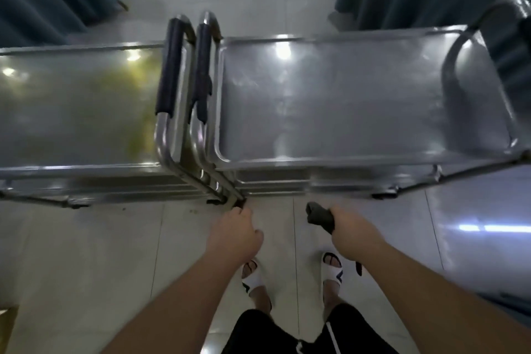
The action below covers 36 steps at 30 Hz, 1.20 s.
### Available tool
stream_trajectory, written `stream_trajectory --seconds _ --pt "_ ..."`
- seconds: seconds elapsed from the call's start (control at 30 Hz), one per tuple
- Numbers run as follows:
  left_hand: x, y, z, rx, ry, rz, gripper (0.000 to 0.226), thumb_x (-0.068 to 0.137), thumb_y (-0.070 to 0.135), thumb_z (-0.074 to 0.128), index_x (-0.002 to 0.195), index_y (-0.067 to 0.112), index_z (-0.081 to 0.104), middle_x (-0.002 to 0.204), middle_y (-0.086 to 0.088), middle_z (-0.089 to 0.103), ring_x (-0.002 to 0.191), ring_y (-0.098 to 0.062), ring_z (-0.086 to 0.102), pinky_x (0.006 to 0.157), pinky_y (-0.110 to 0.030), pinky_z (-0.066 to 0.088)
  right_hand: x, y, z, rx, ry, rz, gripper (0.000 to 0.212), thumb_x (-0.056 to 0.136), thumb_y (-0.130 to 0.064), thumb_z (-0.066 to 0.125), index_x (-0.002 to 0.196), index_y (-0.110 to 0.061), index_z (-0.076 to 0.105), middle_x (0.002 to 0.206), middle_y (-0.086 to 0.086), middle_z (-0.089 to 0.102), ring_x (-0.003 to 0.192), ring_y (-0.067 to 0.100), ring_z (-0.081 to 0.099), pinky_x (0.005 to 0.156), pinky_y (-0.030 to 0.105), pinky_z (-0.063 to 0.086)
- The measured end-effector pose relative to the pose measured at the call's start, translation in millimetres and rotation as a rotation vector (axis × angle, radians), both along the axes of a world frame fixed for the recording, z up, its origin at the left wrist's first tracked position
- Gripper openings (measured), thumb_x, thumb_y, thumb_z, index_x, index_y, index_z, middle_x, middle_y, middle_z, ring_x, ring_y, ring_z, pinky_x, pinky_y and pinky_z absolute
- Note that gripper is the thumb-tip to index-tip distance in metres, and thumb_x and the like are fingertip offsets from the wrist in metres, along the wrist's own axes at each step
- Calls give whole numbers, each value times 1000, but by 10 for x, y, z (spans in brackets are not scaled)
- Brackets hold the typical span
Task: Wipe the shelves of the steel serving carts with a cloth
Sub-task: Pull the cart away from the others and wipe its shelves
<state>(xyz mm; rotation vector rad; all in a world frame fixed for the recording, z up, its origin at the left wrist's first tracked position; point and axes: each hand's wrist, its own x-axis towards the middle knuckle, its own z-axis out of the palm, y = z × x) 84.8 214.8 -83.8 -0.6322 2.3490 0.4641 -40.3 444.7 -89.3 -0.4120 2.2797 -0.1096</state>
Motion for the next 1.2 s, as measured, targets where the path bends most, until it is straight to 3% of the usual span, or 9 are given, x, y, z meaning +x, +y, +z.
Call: stream_trajectory --seconds 0.17,0.37,0.5,0.63,0.73,0.83,1.03,1.1,1.2 --pt "-66 146 -270 -20 -38 -35 55 99 43 48 150 22 47 146 -4 52 130 -27 53 103 -42 46 -24 237 -317 25 -23 -3 28 94 -7 58 115 -23 54 92 -1 57 85 20 59 75 36 51" --pt "-34 531 -785 -63 -85 -1 54 104 45 43 154 25 44 152 -2 50 135 -25 50 108 -41 44 -325 451 -880 52 -119 52 39 92 -6 61 128 -20 53 117 7 63 105 28 63 89 41 54" --pt "116 795 -1269 -69 -119 4 54 104 48 45 153 26 47 148 0 54 130 -23 54 104 -38 46 -429 624 -1312 42 -147 140 43 93 -6 61 132 -20 51 115 7 61 105 27 62 95 44 55" --pt "-69 849 -1947 -59 -115 -45 52 107 49 37 152 25 46 148 -1 52 131 -23 52 105 -38 44 -492 647 -1928 5 -126 196 46 96 -6 57 141 -13 45 122 10 60 109 28 61 90 37 51" --pt "-272 787 -2548 -81 -58 -100 62 103 56 24 152 25 46 148 -2 52 131 -25 51 105 -39 43 -564 573 -2504 -21 -90 199 43 98 -8 54 140 -16 45 122 8 60 107 26 60 96 43 52" --pt "-459 677 -3182 -92 -6 -89 51 107 49 36 151 26 47 150 -1 51 134 -25 50 107 -39 43 -646 463 -3093 -84 5 186 33 98 -9 54 129 -20 52 112 5 62 98 22 61 94 44 54" --pt "-864 466 -4367 -187 83 -148 48 105 46 40 145 23 53 146 -4 56 132 -27 53 105 -41 46 -941 143 -4194 -58 88 271 41 96 -7 58 133 -22 50 101 -1 57 92 20 63 86 42 58" --pt "-1029 399 -4700 -209 105 -182 46 106 47 37 142 22 54 142 -5 56 128 -29 56 101 -41 47 -1034 74 -4525 -67 160 297 40 97 -4 55 133 -20 50 103 -2 52 93 21 59 85 40 56" --pt "-1247 245 -5175 -209 196 -184 41 105 46 41 130 21 59 132 -7 57 120 -32 60 92 -41 49 -1158 -47 -4961 -113 270 326 38 98 -4 51 132 -20 50 117 3 60 97 23 59 86 40 54"
